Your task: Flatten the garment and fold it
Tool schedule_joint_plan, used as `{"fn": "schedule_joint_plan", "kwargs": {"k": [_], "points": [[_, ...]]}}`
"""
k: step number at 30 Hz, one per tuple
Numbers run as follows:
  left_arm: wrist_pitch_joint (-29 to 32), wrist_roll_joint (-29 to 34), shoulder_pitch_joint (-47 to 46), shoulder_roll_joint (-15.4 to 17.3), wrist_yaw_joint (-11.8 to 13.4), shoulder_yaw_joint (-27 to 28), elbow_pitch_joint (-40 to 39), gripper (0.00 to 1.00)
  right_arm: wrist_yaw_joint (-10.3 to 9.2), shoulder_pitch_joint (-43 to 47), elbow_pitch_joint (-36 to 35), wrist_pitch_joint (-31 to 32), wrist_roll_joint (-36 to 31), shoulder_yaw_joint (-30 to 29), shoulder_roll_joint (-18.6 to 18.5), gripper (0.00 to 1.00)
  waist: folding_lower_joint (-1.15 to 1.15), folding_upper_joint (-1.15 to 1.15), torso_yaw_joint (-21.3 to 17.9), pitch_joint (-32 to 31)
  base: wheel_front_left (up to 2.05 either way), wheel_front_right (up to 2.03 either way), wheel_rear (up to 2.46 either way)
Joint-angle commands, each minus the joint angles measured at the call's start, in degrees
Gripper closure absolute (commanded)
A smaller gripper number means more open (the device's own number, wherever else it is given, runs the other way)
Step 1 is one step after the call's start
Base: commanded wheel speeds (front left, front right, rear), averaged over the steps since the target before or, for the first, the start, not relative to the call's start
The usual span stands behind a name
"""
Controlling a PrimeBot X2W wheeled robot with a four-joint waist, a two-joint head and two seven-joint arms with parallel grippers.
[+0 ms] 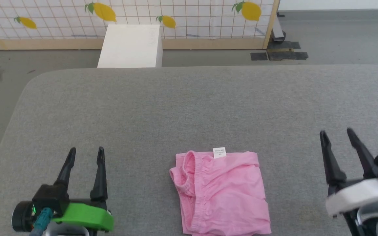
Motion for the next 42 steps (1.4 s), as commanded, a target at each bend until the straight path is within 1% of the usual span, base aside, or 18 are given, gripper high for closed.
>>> {"fn": "schedule_joint_plan", "kwargs": {"k": [1, 8, 12, 22, 29, 33, 36, 37, 42], "points": [[-0.3, 1.1, 1.1, 0.2, -0.4, 0.0, 0.4, 0.00, -0.06, 1.9, -1.0, 0.6, -1.0, -0.2, 0.4, 0.00, 0.00, 0.37, -0.5, -0.5, 0.00, 0.00, 0.00], [-0.3, 1.0, 2.1, 0.6, -1.7, -0.5, 2.6, 0.00, -0.06, 7.5, -4.9, 2.5, -3.4, 1.2, 2.4, 0.00, 0.00, 0.37, -1.7, -0.9, 0.00, 0.00, 0.00], [-0.3, 0.1, 2.4, -0.1, -1.7, 0.3, 3.2, 0.00, -0.06, 9.1, -6.4, 3.0, -3.6, 2.2, 3.5, 0.00, 0.00, 0.37, -2.3, -0.9, 0.00, 0.00, 0.00], [-0.3, -0.2, 2.8, -0.7, -1.9, 0.8, 4.4, 0.00, -0.06, 9.3, -6.9, 4.1, -4.5, 3.8, 4.4, 0.00, 0.00, 0.37, -2.7, -0.5, 0.00, 0.00, 0.00], [-0.3, -0.2, 2.1, -0.7, -2.0, 0.8, 4.6, 0.00, -0.06, 8.5, -6.5, 5.5, -3.5, 3.9, 4.8, 0.00, 0.00, 0.37, -2.9, 0.0, 0.00, 0.00, 0.00], [-0.3, -0.2, 1.8, -1.0, -1.6, 1.4, 4.6, 0.00, -0.06, 7.8, -5.2, 8.5, 0.3, 1.8, 5.4, 0.00, 0.00, 0.37, -3.0, 0.3, 0.00, 0.00, 0.00], [-0.3, -0.4, 1.6, -1.4, -1.2, 2.4, 4.0, 0.00, -0.06, 6.6, -2.3, 14.4, 3.9, -2.4, 5.6, 0.00, 0.00, 0.37, -3.0, 0.7, 0.00, 0.00, 0.00], [-0.3, -0.3, 1.5, -1.4, -1.2, 2.7, 3.9, 0.00, -0.06, 6.3, -0.7, 17.6, 4.9, -3.8, 5.6, 0.00, 0.00, 0.37, -2.8, 0.8, 0.00, 0.00, 0.00], [-0.3, 0.2, 0.3, -2.0, -1.5, 3.1, 4.1, 0.00, -0.06, 4.8, 5.7, 29.3, 10.9, -8.5, 5.5, 0.00, 0.00, 0.37, -1.2, 1.6, 0.00, 0.00, 0.00]]}}
